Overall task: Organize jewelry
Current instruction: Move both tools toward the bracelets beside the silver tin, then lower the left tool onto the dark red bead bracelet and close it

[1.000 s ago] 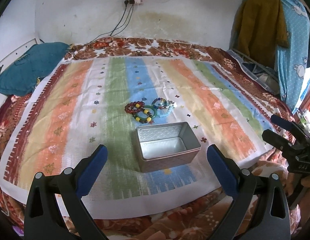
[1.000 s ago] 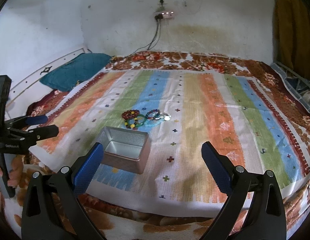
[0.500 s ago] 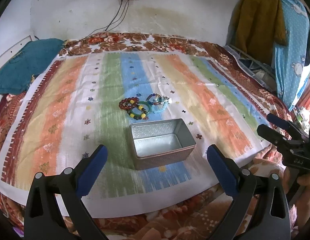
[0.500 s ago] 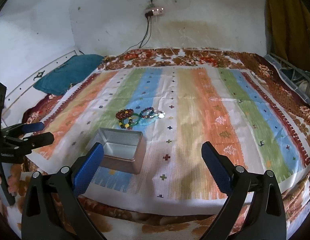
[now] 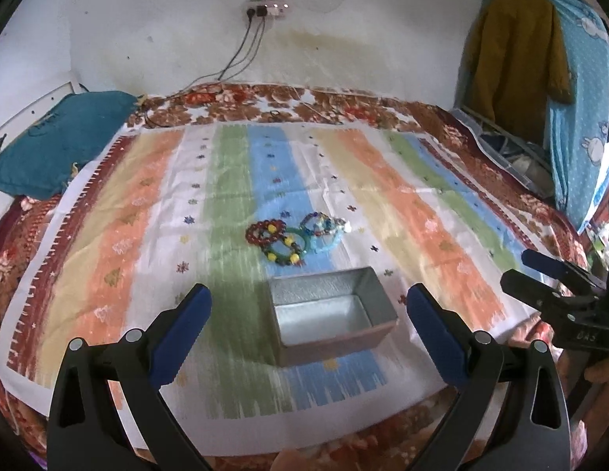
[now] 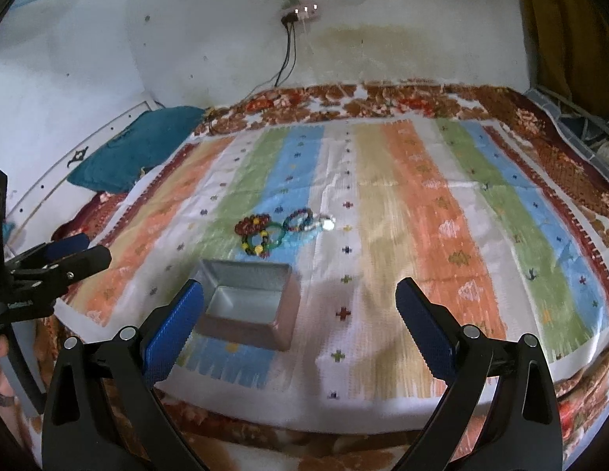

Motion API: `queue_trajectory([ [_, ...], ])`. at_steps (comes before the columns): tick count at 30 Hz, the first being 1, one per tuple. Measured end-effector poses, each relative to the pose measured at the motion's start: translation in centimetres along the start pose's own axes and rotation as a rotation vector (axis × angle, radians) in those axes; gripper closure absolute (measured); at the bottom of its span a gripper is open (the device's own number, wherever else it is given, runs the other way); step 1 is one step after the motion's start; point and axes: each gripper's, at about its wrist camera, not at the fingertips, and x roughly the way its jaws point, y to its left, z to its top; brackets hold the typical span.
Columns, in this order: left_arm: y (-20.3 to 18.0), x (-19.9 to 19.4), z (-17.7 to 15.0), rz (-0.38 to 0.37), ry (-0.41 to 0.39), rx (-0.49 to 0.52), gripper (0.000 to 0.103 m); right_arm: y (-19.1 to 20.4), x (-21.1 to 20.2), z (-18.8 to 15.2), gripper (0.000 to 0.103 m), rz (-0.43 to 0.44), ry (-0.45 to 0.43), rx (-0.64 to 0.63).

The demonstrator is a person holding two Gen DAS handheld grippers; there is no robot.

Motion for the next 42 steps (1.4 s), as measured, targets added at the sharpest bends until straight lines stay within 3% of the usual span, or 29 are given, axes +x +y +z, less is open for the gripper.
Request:
queue_trajectory([
  [6,-1.0,0.3,0.6,0.028,-0.046,0.083,0.006,-0.2,0.8,0.8,0.004,0.005,-0.008,0.025],
  [15,-0.8,2.9,1.3,0.004,-0.011,0.086,0.006,-0.3,3.2,2.2,0.004,0.005,0.014,0.020],
  [23,-1.1,5.7,2.3,0.035,0.030,0.097,0.006,-0.4,5.9,3.3,0.004,-0.021,0.038,-0.008],
  [30,0.4,8.6,2.9,0.070,0.104,0.046,0.006,-1.3,8.4,3.6,0.004,-0.030,0.093,0.009],
  [39,3.1,11.2,4.2,0.123,0.143,-0.055,0.005,-1.1,11.6,5.0,0.004,-0.044,0.128,-0.030],
  [42,3.4,12.1,4.5,0.111,0.162,-0.060,0.005,-0.9,12.4,5.5,0.004,-0.042,0.134,-0.039],
])
